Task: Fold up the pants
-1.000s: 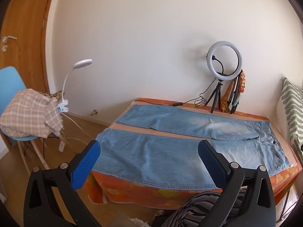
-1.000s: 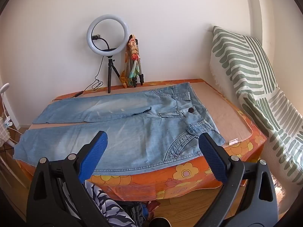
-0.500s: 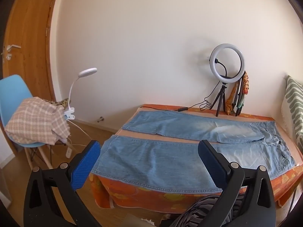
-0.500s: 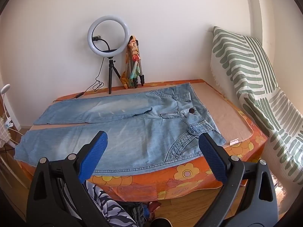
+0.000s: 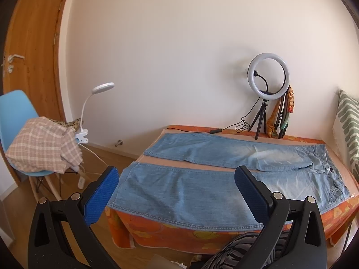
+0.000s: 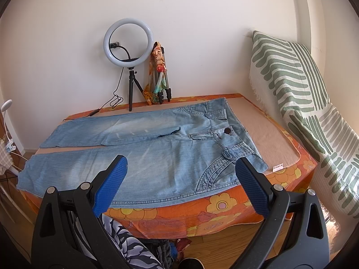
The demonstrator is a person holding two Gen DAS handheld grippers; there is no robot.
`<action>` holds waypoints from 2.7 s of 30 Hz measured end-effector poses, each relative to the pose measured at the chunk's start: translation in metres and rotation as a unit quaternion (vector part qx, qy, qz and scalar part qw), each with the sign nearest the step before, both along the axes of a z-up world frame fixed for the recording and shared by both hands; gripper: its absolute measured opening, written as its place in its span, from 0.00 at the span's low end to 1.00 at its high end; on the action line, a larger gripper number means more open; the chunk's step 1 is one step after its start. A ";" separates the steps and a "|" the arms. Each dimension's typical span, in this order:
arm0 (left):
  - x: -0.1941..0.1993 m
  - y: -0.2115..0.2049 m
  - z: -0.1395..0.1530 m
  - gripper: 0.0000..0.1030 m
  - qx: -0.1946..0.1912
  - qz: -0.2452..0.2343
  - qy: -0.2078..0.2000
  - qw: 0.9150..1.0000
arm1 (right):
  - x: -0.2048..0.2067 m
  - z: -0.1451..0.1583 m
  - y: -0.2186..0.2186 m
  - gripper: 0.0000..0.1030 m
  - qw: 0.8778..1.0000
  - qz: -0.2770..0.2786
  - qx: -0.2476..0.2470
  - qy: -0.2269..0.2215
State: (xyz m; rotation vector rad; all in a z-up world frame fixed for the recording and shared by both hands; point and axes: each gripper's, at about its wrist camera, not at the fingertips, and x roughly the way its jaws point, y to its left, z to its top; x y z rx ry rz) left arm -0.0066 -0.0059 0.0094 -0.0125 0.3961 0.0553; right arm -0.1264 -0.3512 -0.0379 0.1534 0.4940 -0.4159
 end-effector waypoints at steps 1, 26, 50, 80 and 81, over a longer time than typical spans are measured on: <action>0.000 0.000 0.000 1.00 0.000 0.000 0.000 1.000 | 0.000 0.000 0.000 0.96 1.000 0.001 0.001 0.000; 0.005 -0.004 -0.002 1.00 0.001 -0.006 0.006 1.000 | 0.002 -0.001 -0.002 0.96 1.000 0.002 0.003 0.000; 0.006 -0.004 -0.002 1.00 0.001 -0.008 0.009 1.000 | 0.002 -0.002 -0.002 0.96 1.000 0.002 0.004 0.001; 0.081 0.014 -0.036 1.00 0.033 -0.022 0.054 0.998 | 0.080 0.000 -0.015 0.96 0.999 0.036 -0.005 0.013; 0.086 0.017 -0.036 1.00 0.029 -0.034 0.050 0.998 | 0.087 0.003 -0.016 0.96 0.999 0.041 -0.004 0.013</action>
